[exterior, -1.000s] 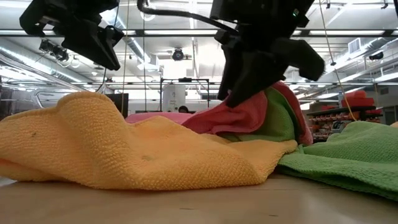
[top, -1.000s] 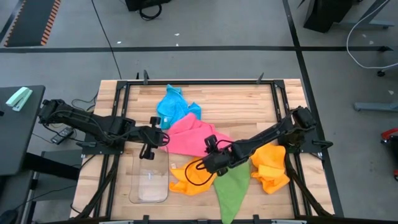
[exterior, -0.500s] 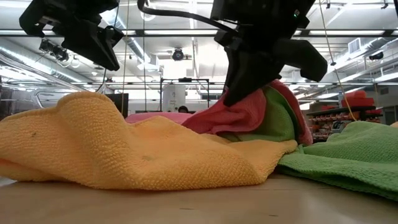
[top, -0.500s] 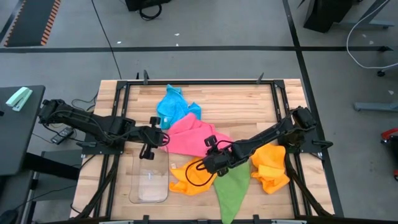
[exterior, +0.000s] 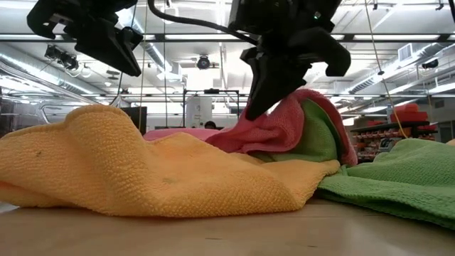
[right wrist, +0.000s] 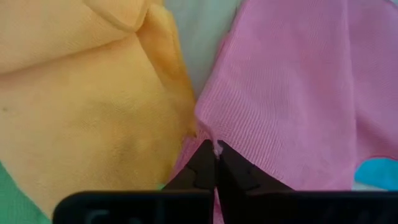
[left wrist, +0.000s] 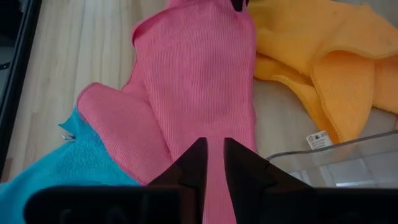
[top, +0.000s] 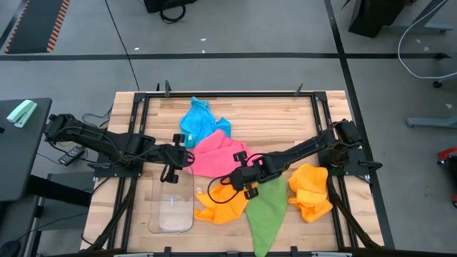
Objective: Fold microfiber towels
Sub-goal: Fold the top pink microfiber cloth
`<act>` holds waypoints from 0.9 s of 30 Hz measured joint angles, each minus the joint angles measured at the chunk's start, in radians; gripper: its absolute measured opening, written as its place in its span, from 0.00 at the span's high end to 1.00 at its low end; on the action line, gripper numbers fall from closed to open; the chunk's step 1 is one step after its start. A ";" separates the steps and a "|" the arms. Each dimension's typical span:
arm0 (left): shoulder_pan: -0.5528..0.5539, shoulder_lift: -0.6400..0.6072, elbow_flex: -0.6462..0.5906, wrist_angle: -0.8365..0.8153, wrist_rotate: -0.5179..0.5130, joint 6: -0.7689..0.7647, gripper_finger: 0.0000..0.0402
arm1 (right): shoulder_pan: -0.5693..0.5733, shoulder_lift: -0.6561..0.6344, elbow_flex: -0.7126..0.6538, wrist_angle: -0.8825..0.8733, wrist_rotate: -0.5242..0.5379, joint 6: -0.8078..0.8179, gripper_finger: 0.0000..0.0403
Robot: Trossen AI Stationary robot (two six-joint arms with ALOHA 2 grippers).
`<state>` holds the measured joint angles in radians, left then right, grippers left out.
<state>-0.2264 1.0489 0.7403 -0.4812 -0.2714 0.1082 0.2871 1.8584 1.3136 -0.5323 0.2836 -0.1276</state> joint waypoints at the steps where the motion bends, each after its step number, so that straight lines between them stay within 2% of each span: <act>1: 0.000 0.000 0.000 0.000 0.000 -0.006 0.83 | 0.000 0.000 0.000 0.000 -0.001 -0.002 0.98; 7: 0.000 0.000 0.000 0.000 0.000 -0.017 0.82 | -0.015 -0.010 0.000 0.002 0.002 0.020 0.99; 14: 0.000 0.018 0.000 0.051 -0.007 -0.020 0.79 | -0.056 -0.106 0.000 -0.002 0.097 0.037 0.99; 21: 0.000 0.101 0.001 0.163 -0.053 -0.045 0.64 | -0.134 -0.222 0.000 -0.043 0.107 0.129 1.00; 27: 0.001 0.206 0.000 0.244 -0.128 -0.046 0.49 | -0.180 -0.246 0.000 -0.052 0.081 0.169 1.00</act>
<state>-0.2252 1.2550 0.7403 -0.2374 -0.3992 0.0624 0.1069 1.6127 1.3140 -0.5840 0.3648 0.0415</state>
